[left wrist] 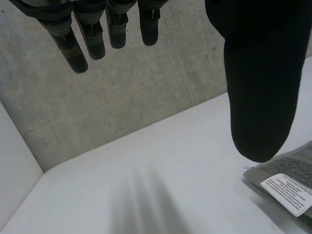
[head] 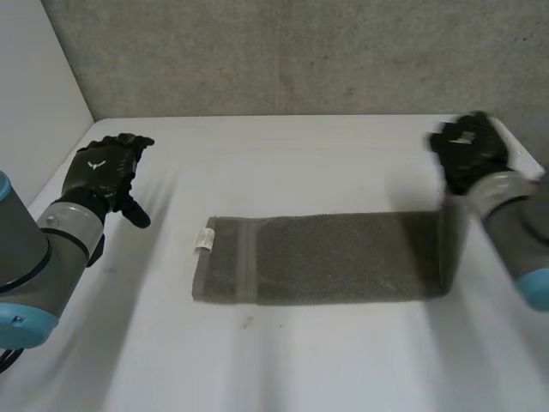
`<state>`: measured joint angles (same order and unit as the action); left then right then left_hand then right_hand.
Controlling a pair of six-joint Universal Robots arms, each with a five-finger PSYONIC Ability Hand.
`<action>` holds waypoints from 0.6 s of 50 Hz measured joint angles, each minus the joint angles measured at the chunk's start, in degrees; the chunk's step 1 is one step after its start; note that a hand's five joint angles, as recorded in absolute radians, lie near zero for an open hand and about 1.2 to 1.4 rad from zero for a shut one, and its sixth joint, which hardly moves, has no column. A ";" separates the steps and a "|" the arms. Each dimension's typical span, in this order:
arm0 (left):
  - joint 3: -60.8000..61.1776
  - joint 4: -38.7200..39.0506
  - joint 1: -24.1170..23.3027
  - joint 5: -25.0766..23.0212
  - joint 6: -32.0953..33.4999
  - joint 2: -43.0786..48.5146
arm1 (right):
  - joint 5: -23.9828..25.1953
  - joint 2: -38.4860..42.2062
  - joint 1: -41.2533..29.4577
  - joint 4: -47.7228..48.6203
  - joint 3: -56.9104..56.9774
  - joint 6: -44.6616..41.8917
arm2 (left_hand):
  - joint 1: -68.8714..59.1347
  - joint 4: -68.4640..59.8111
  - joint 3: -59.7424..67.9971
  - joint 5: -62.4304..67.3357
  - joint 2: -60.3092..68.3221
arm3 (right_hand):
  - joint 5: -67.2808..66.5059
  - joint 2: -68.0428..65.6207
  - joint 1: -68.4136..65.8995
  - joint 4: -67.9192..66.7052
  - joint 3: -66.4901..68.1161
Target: Fold the towel.
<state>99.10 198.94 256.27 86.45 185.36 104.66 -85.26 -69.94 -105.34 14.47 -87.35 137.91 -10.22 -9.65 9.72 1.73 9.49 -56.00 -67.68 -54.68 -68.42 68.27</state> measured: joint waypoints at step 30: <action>1.32 -0.02 -0.90 -0.01 0.05 -0.76 | 0.73 16.87 -33.68 0.70 12.66 6.52 | 0.00 0.00 0.00 0.00 -0.02 | 51.54 54.23 42.51 55.00 -55.96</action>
<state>100.41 198.92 255.37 86.44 185.41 103.91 -84.53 -53.07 -139.01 15.17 -74.69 144.42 -10.22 -9.65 9.72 1.73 9.47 -4.46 -13.45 -12.16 -13.43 12.31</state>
